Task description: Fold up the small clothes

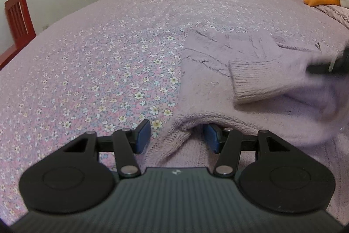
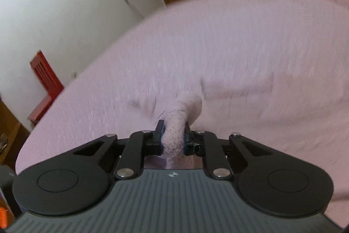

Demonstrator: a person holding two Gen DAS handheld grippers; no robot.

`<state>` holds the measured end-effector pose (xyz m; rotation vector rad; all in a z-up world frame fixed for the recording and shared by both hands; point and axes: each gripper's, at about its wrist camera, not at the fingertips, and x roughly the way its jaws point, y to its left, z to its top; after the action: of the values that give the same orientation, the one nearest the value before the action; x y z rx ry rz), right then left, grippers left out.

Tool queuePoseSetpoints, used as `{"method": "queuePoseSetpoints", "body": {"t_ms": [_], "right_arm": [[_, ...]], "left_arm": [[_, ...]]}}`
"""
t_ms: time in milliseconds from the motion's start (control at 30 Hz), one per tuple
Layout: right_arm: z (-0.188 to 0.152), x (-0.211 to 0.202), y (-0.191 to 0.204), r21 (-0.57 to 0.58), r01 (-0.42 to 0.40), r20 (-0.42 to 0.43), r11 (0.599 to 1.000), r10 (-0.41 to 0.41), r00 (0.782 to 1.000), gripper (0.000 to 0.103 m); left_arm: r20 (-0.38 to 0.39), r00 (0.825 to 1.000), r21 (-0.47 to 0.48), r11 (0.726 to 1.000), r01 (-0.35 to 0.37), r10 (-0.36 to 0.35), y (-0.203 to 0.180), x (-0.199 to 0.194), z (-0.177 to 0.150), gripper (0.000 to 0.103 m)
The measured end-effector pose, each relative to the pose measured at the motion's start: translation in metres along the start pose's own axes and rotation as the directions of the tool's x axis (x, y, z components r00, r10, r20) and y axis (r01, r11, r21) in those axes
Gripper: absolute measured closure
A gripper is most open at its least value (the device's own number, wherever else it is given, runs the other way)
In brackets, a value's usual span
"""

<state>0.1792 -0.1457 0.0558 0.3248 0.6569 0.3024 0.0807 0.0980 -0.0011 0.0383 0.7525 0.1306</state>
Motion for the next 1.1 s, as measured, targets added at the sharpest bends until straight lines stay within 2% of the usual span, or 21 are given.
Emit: {"method": "queuePoseSetpoints", "body": {"t_ms": [67, 167, 233, 333, 400, 500, 600, 633, 733, 833, 933, 1000, 1100], "right_arm": [[0.004, -0.020, -0.003, -0.043, 0.037, 0.066, 0.998, -0.034, 0.997, 0.087], [-0.006, -0.032, -0.013, -0.144, 0.163, 0.110, 0.976, -0.148, 0.983, 0.087], [-0.019, -0.025, -0.027, -0.158, 0.211, 0.074, 0.965, -0.202, 0.977, 0.086], [-0.045, -0.011, -0.057, -0.111, 0.265, -0.015, 0.958, -0.268, 0.963, 0.085], [-0.060, -0.014, -0.080, -0.016, 0.263, -0.037, 0.965, -0.263, 0.964, 0.071], [-0.068, -0.030, -0.094, 0.069, 0.257, -0.004, 0.964, -0.258, 0.966, 0.070], [-0.065, -0.051, -0.095, 0.120, 0.276, 0.011, 0.954, -0.280, 0.960, 0.055], [-0.064, -0.058, -0.095, 0.122, 0.296, 0.019, 0.948, -0.300, 0.954, 0.055], [-0.061, -0.074, -0.091, 0.102, 0.316, 0.037, 0.943, -0.321, 0.946, 0.054], [-0.051, -0.080, -0.085, 0.071, 0.300, 0.057, 0.951, -0.304, 0.951, 0.053], [-0.048, -0.079, -0.063, -0.011, 0.280, 0.061, 0.960, -0.279, 0.958, 0.046], [-0.047, -0.067, -0.046, -0.087, 0.288, 0.053, 0.954, -0.284, 0.957, 0.045], [-0.043, -0.041, -0.028, -0.142, 0.251, -0.004, 0.957, -0.254, 0.967, 0.045]], "left_arm": [[0.000, 1.000, 0.002, 1.000, -0.002, 0.002, -0.001, -0.001, 0.000, 0.048], [-0.002, 1.000, 0.012, 1.000, -0.001, 0.002, -0.001, -0.001, 0.000, 0.048], [-0.002, 1.000, 0.018, 1.000, -0.003, 0.003, -0.002, -0.001, -0.001, 0.048], [0.001, 1.000, 0.032, 0.999, -0.004, 0.004, -0.003, 0.000, -0.002, 0.048], [0.003, 1.000, 0.035, 0.999, -0.002, 0.002, -0.002, 0.001, -0.002, 0.047], [0.000, 1.000, 0.040, 0.999, -0.003, 0.003, -0.003, 0.000, -0.002, 0.046], [0.000, 1.000, 0.038, 0.999, -0.007, 0.007, -0.003, 0.001, -0.002, 0.043], [0.000, 1.000, 0.037, 0.999, -0.011, 0.011, -0.004, 0.002, -0.002, 0.042], [0.002, 1.000, 0.030, 0.999, -0.011, 0.011, -0.001, 0.003, -0.002, 0.041], [0.005, 1.000, 0.031, 0.999, -0.015, 0.015, -0.002, 0.004, -0.003, 0.041], [0.009, 1.000, 0.032, 0.999, -0.018, 0.017, -0.002, 0.004, -0.004, 0.041], [0.011, 1.000, 0.030, 0.999, -0.014, 0.014, -0.002, 0.002, -0.005, 0.041], [0.016, 1.000, 0.026, 1.000, -0.011, 0.010, -0.001, 0.000, -0.007, 0.041]]}}
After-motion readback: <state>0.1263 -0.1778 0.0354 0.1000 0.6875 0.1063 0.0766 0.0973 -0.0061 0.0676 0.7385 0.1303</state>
